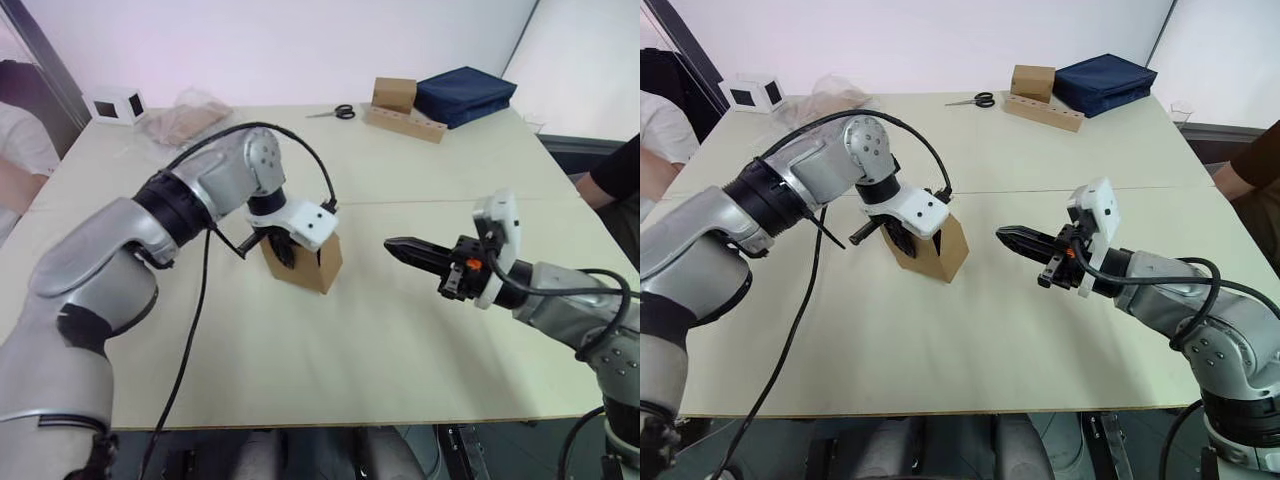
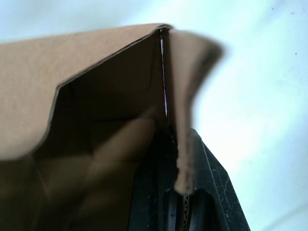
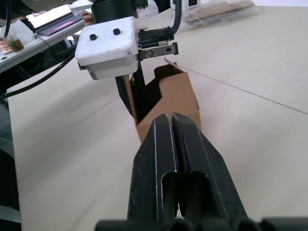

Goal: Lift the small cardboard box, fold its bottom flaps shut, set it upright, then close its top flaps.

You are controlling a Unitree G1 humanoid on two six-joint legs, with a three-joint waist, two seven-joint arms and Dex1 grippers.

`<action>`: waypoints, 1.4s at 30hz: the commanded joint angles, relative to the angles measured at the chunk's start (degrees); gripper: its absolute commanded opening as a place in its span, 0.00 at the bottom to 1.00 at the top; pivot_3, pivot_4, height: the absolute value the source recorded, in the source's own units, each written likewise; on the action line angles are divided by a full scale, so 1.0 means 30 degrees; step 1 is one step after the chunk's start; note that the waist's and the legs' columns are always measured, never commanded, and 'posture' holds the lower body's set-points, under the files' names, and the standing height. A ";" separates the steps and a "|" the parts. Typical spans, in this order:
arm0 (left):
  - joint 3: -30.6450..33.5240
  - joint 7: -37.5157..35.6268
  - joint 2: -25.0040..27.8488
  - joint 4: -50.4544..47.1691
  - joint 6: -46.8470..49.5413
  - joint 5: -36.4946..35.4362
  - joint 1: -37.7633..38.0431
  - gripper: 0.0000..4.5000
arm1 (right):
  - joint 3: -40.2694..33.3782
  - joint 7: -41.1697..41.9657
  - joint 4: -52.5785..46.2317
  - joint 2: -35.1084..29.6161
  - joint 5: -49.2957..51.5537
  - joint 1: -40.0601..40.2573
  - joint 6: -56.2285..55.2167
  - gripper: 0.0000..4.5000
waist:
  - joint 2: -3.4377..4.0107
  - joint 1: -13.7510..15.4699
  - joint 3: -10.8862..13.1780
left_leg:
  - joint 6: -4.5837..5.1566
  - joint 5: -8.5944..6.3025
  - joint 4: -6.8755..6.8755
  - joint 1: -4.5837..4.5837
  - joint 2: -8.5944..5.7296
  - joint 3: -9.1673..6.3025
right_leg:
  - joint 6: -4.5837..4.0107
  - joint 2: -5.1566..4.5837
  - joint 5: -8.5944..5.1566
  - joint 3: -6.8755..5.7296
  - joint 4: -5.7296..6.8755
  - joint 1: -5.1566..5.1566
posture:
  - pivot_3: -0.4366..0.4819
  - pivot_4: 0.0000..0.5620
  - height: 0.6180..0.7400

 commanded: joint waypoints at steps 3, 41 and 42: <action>0.0200 -0.0066 -0.1712 0.1731 -0.0536 0.0451 -0.1441 0.27 | -0.0187 0.0199 -0.0395 0.0256 -0.0012 -0.0344 -0.0267 0.00 | -0.0004 0.0114 0.0002 | -0.0001 0.0001 0.0011 -0.0003 -0.0001 -0.0001 | 0.0000 -0.0001 0.0000 -0.0003 0.0003 0.0002 | 0.48 0.27 1.00; 1.6166 0.3868 0.4689 0.0087 0.4442 -0.5587 0.8367 0.19 | 0.3868 0.1467 0.2012 0.1896 -0.7062 -0.1583 -0.2254 0.00 | -0.0004 -0.0766 0.0008 | -0.0036 0.0021 0.0068 -0.0026 -0.0001 -0.0014 | -0.0003 -0.0012 -0.0011 -0.0003 0.0130 -0.0059 | 0.48 0.27 1.00; 1.6488 0.4130 0.4586 -0.0021 0.4345 -0.5420 0.8937 0.10 | 0.3979 0.1519 0.2060 0.2063 -0.7204 -0.1572 -0.2303 0.00 | -0.0004 -0.0760 0.0008 | -0.0036 0.0021 0.0069 -0.0026 -0.0002 -0.0012 | -0.0003 -0.0014 -0.0010 -0.0003 0.0128 -0.0056 | 0.48 0.27 1.00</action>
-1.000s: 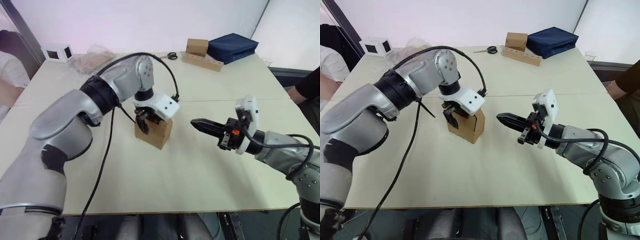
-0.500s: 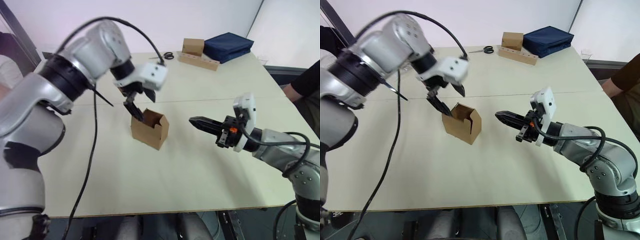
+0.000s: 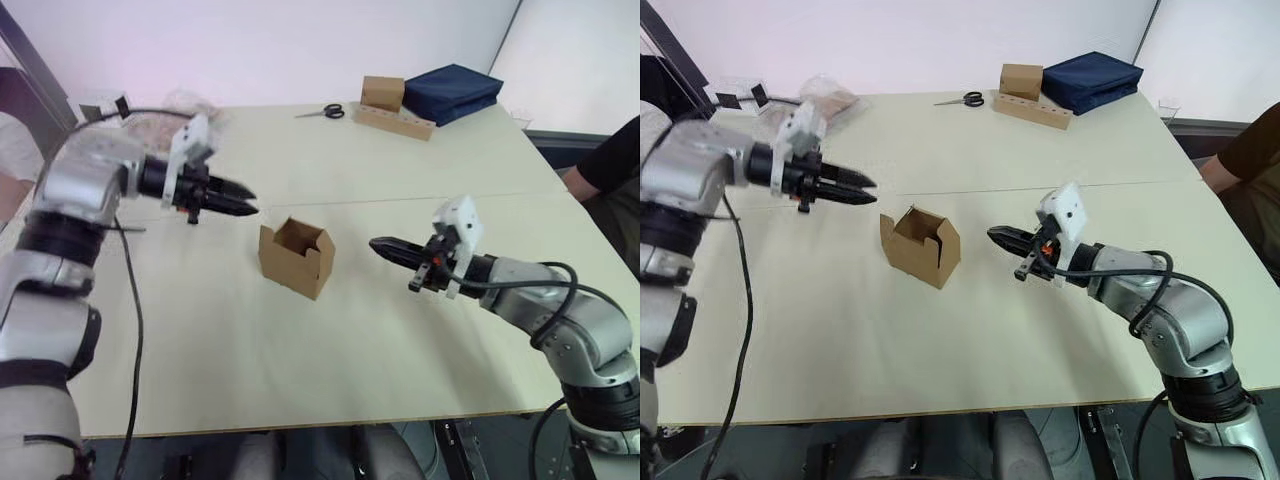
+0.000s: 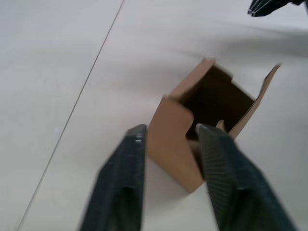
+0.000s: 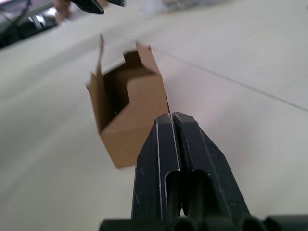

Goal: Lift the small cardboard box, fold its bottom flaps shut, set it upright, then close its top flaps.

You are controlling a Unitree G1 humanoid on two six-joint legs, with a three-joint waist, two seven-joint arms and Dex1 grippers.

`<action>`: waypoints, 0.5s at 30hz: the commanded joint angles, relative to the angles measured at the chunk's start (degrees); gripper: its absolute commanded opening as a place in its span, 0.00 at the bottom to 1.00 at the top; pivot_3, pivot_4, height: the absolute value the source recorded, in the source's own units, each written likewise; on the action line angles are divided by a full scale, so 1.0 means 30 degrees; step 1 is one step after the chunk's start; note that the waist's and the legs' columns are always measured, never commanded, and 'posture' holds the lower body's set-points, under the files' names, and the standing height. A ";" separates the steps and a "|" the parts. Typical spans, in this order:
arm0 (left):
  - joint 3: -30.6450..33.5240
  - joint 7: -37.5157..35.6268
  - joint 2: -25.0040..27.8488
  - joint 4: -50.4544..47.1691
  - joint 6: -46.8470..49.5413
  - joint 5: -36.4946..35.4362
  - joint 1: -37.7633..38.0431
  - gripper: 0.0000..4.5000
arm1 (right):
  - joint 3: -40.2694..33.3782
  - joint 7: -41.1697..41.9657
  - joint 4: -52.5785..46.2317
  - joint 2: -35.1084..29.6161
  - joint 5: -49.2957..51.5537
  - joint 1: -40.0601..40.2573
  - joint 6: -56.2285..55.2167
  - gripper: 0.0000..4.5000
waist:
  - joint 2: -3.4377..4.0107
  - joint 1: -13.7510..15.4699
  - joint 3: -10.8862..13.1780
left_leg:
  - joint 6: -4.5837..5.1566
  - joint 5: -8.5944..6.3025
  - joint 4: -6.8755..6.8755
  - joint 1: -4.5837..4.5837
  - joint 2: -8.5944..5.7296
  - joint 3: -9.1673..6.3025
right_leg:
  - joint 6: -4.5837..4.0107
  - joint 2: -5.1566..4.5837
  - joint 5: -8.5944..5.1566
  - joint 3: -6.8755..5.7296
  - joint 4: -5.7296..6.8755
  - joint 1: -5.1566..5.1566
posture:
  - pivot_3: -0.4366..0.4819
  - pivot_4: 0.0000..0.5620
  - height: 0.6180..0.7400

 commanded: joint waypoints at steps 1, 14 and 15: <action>0.1769 0.1033 0.0051 -0.0863 -0.1164 0.0700 0.1407 0.01 | 0.0298 0.0256 0.0001 0.0588 -0.0624 -0.0170 -0.0542 0.00 | -0.0002 0.0005 -0.0001 | 0.0005 -0.0002 0.0007 -0.0002 0.0000 -0.0002 | 0.0000 0.0000 0.0000 -0.0001 0.0003 0.0002 | 0.48 0.27 1.00; 0.2410 0.3766 -0.3667 0.0225 -0.3598 0.3513 0.5511 0.01 | 0.3964 0.1315 0.3926 0.3251 -0.4184 -0.2282 -0.0823 0.00 | -0.0001 -0.0018 -0.0009 | 0.0034 -0.0019 0.0121 0.0013 -0.0013 -0.0005 | 0.0000 0.0004 0.0000 0.0003 0.0129 0.0010 | 0.48 0.27 1.00; 0.2452 0.3471 -0.3735 -0.0112 -0.3437 0.3427 0.5706 0.01 | 0.4078 0.1439 0.4120 0.3419 -0.4262 -0.2452 -0.0722 0.00 | -0.0001 -0.0029 -0.0009 | 0.0033 -0.0018 0.0122 0.0011 -0.0013 -0.0004 | 0.0000 0.0001 0.0000 0.0003 0.0130 0.0010 | 0.48 0.27 1.00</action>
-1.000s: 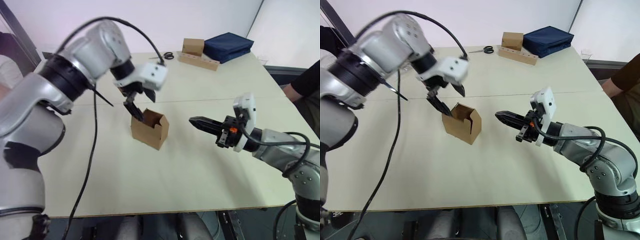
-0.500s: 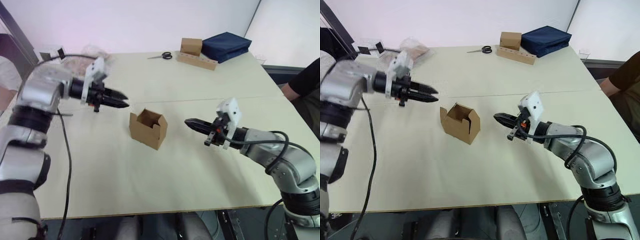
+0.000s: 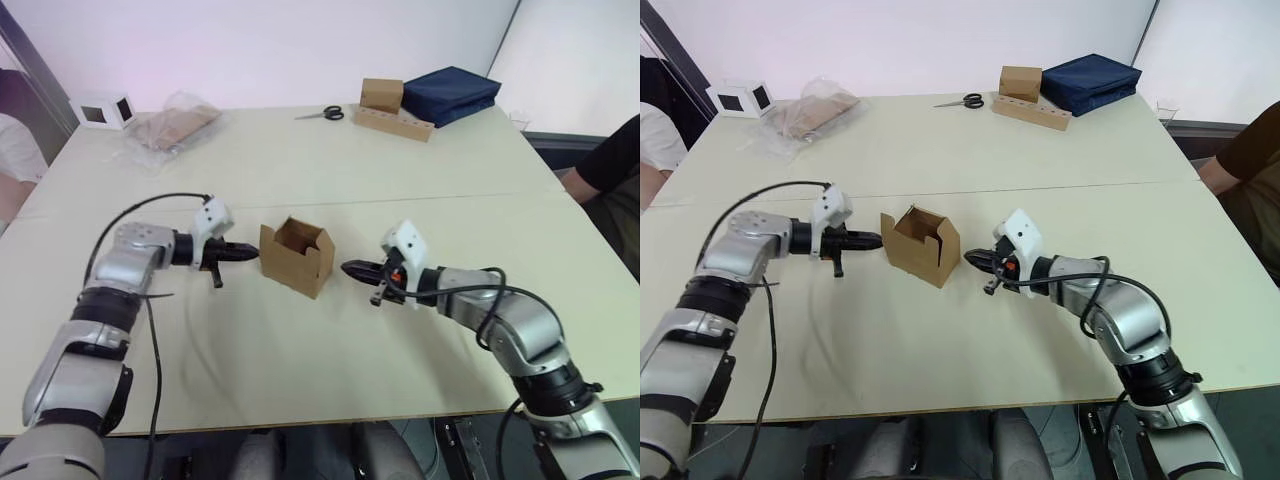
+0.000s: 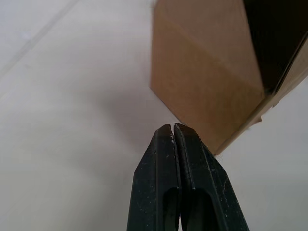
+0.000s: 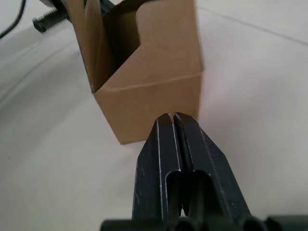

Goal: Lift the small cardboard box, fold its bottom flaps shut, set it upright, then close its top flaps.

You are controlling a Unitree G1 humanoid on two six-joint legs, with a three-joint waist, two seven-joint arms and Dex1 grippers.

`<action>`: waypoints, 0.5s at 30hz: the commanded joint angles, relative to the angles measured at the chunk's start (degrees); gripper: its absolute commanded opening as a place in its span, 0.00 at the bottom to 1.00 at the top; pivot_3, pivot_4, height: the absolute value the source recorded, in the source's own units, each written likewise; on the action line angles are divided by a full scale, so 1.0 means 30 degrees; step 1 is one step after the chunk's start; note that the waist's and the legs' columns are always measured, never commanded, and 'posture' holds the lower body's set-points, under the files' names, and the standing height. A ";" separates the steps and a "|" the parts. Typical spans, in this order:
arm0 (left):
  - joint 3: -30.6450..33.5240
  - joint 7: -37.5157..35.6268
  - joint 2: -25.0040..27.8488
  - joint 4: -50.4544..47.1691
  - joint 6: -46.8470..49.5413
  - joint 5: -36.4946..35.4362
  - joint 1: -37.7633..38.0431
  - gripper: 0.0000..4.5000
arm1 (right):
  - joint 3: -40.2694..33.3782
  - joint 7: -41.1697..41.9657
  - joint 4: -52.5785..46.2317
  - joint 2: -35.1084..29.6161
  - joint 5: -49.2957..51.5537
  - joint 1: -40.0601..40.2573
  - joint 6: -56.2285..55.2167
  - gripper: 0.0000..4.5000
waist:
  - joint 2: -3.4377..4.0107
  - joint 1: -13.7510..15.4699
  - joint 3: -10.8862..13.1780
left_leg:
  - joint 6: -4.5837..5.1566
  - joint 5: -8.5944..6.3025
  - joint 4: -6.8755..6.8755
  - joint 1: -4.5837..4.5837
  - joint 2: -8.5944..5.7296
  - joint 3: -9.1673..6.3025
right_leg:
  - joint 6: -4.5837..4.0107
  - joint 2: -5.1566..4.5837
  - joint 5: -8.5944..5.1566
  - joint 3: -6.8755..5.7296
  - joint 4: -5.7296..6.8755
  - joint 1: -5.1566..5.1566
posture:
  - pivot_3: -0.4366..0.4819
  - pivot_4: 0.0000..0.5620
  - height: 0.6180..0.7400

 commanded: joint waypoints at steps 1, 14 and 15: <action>0.0541 -0.0757 0.0035 -0.1259 -0.0023 -0.0094 0.0408 0.01 | 0.0245 0.0538 0.0302 0.0520 -0.0385 -0.0785 -0.0093 0.00 | 0.0000 -0.0040 0.0000 | 0.0000 0.0000 0.0001 0.0001 0.0000 0.0001 | 0.0000 0.0000 0.0000 0.0000 0.0000 0.0000 | 0.48 0.27 1.00; 0.0986 -0.3093 0.0704 -0.6732 0.2918 -0.1071 0.3090 0.01 | 0.0083 0.2575 -0.0559 0.0188 -0.0101 -0.0268 0.1283 0.00 | 0.0007 -0.0064 -0.0005 | 0.0003 -0.0002 0.0000 0.0005 0.0001 -0.0001 | 0.0000 -0.0004 0.0000 0.0001 0.0004 0.0007 | 0.48 0.27 1.00; 0.1022 -0.3265 0.0829 -0.7260 0.3226 -0.1186 0.3323 0.01 | 0.0015 0.2616 -0.0681 0.0125 -0.0127 -0.0181 0.1336 0.00 | 0.0007 -0.0062 -0.0005 | 0.0003 -0.0002 0.0000 0.0004 0.0000 -0.0004 | 0.0000 -0.0002 0.0000 0.0000 0.0002 0.0006 | 0.48 0.27 1.00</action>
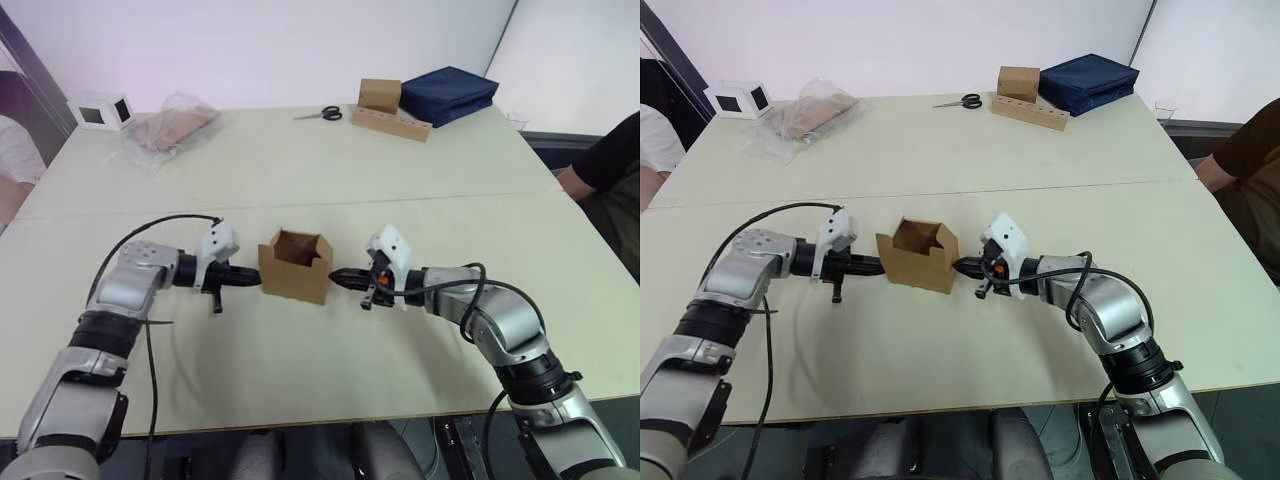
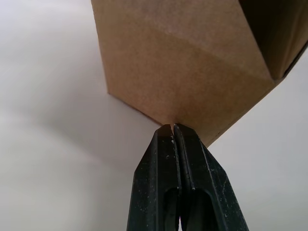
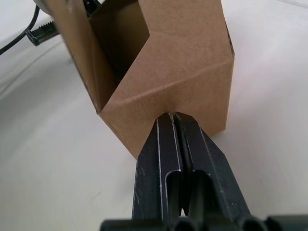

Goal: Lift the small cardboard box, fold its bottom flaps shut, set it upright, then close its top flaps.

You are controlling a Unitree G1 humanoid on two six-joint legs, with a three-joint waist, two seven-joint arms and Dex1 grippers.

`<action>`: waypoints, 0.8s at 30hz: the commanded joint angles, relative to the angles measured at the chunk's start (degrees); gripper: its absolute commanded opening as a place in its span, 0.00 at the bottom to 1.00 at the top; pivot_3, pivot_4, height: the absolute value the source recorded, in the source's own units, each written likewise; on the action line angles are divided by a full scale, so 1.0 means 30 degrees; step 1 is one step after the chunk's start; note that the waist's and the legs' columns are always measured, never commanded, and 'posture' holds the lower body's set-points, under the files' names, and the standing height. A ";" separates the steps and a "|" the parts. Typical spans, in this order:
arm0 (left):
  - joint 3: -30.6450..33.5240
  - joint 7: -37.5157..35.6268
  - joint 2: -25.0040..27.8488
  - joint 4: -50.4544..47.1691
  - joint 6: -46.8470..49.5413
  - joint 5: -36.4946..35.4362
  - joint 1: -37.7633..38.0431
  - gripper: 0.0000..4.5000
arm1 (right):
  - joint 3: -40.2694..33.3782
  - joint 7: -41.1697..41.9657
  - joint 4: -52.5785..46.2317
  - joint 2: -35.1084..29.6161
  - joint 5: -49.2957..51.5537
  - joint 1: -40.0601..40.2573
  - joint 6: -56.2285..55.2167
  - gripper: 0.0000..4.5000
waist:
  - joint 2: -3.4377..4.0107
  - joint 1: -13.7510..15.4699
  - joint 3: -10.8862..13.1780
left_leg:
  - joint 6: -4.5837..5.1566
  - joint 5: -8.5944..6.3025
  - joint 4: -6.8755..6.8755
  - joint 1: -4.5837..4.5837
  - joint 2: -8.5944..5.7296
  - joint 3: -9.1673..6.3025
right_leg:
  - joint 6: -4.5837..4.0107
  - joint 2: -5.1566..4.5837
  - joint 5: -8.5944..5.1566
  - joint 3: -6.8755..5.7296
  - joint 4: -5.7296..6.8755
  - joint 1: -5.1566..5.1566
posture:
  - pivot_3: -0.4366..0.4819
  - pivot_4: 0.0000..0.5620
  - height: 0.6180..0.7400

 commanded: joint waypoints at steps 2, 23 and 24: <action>0.0394 -0.1050 0.0345 -0.3147 0.1197 -0.1301 0.0781 0.01 | -0.0350 0.0625 -0.1503 -0.0183 0.0496 0.0261 0.0327 0.00 | 0.0000 -0.0016 0.0000 | 0.0001 -0.0001 0.0000 0.0000 0.0000 0.0002 | 0.0000 -0.0001 0.0000 0.0002 0.0001 0.0000 | 0.48 0.27 1.00; 0.0912 -0.1641 0.2496 -0.4503 0.1526 -0.0949 0.2360 0.01 | -0.0714 0.1275 -0.2641 -0.1925 -0.0522 0.1132 0.0319 0.00 | 0.0000 0.0018 0.0000 | 0.0004 -0.0003 -0.0001 0.0004 0.0001 0.0001 | 0.0000 0.0000 0.0000 0.0001 0.0004 0.0001 | 0.48 0.27 1.00; 0.1222 -0.1545 0.2546 -0.4659 0.1848 -0.1284 0.2316 0.01 | -0.0958 0.1319 -0.2539 -0.2038 -0.0563 0.1102 0.0116 0.00 | 0.0001 0.0011 0.0000 | 0.0005 -0.0003 0.0000 0.0004 0.0001 0.0001 | 0.0000 0.0002 0.0000 0.0000 0.0005 0.0002 | 0.48 0.27 1.00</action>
